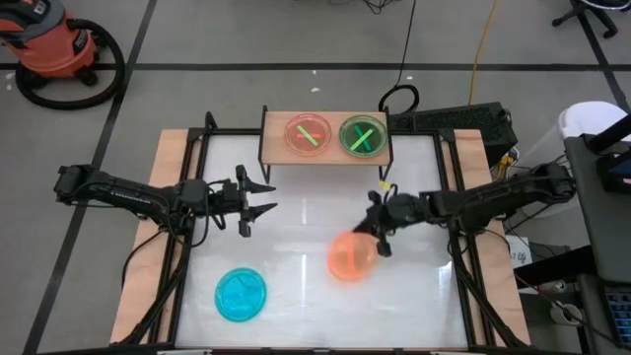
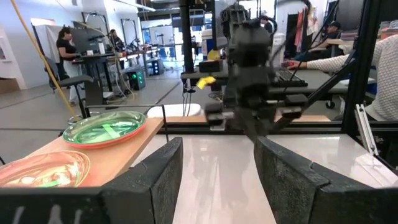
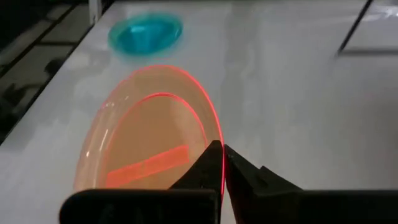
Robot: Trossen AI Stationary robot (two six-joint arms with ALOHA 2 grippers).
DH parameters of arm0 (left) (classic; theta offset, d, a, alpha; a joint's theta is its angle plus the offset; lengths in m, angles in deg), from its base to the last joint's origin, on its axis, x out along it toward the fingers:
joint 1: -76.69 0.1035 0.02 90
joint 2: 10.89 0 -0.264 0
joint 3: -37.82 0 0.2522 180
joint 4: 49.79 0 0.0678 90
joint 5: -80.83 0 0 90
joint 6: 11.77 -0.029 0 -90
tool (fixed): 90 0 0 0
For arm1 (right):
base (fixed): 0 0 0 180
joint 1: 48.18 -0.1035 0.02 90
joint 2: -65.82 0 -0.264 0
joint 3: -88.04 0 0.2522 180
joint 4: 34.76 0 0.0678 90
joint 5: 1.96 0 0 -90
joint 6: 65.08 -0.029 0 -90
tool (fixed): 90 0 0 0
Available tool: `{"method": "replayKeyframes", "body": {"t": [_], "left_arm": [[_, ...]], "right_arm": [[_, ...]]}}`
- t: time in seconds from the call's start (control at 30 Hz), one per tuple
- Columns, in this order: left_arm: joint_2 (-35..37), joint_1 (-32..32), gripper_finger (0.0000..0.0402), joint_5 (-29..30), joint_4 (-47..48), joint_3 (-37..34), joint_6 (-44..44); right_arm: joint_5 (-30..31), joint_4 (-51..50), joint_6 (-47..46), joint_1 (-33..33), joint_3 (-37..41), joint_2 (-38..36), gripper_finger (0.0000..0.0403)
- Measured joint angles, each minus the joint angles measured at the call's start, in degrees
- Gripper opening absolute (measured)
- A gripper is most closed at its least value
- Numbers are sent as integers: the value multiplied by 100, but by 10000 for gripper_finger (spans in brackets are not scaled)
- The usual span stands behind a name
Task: Place and stack plates onto a shelf
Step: Stack the orange plate on top of the green plate on the shelf
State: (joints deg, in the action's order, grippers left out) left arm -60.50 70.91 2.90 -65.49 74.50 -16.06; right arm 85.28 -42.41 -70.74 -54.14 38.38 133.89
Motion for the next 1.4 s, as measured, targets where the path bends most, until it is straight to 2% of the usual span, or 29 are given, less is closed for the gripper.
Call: {"method": "replayKeyframes", "body": {"t": [0.17, 0.33, 0.5, 0.6, 0.73, 0.83, 1.07, 1.4], "left_arm": [[0, 0, 204, -3, -33, 0, 4], [0, 0, 204, -6, -86, 0, 13], [0, 0, 204, -6, -90, 0, 13], [0, 0, 204, -6, -132, 0, 11], [0, 0, 204, -4, -233, 0, -25], [0, 0, 204, -3, -214, 0, -18], [0, 0, 204, -3, -203, 0, 18], [0, 0, 204, -3, -201, 0, 38]], "right_arm": [[-1, 283, 388, 544, -323, 0, 0], [8, 1369, 474, 1304, -350, 0, 0], [365, 2624, 120, 2282, -387, 77, 0], [222, 3041, -249, 2894, -589, 329, 0], [-156, 3078, -668, 3473, -1189, 1051, 0], [-475, 3038, -855, 3701, -1739, 1692, 0], [-649, 2645, -1016, 3907, -2625, 2738, 0], [-474, 2486, -1032, 4037, -2705, 3101, 4]]}}
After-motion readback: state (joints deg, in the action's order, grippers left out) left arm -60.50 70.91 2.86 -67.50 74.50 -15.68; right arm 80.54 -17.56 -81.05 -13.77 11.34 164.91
